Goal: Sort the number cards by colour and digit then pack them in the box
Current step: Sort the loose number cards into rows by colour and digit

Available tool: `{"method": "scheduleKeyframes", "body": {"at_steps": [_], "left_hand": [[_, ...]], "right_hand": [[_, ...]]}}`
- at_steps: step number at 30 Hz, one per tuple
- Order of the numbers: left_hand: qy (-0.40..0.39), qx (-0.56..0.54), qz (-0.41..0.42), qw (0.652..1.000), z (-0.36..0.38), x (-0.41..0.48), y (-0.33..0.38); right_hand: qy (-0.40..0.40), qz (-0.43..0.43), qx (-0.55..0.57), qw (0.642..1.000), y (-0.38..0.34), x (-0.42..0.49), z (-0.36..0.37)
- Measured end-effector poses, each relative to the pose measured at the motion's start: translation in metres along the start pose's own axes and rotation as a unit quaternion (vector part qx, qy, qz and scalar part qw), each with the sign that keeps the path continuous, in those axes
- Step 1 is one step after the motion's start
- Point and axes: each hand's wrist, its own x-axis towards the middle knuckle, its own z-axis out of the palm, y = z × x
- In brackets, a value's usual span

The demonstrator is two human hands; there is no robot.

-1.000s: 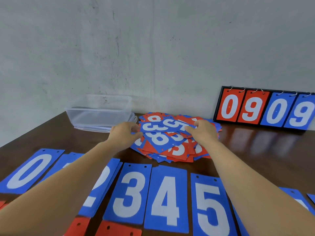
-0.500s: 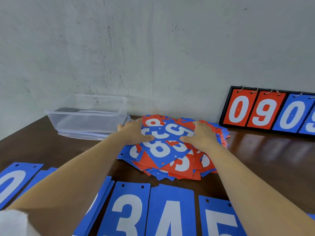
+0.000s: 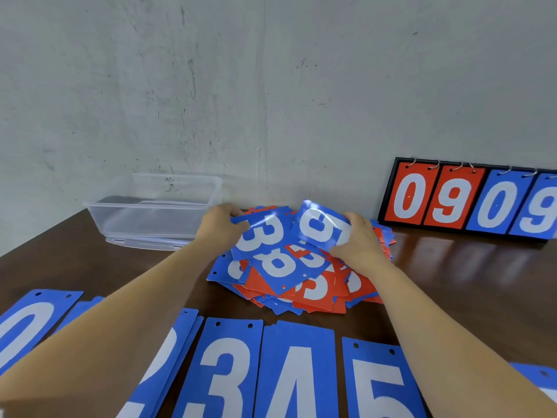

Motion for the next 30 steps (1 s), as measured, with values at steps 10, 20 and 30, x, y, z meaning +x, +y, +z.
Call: {"method": "scheduleKeyframes", "body": {"at_steps": [10, 20, 30], "left_hand": [[0.003, -0.173, -0.038, 0.984, -0.026, -0.036, 0.011], [0.006, -0.262, -0.102, 0.96, -0.048, -0.074, 0.036], [-0.036, -0.249, -0.101, 0.963, -0.06, -0.112, 0.04]], "right_hand": [[0.049, -0.005, 0.063, 0.997, -0.006, -0.037, -0.048], [0.075, -0.021, 0.185, 0.98, -0.025, -0.071, -0.087], [0.037, -0.064, 0.163, 0.984, -0.04, -0.103, -0.102]]}}
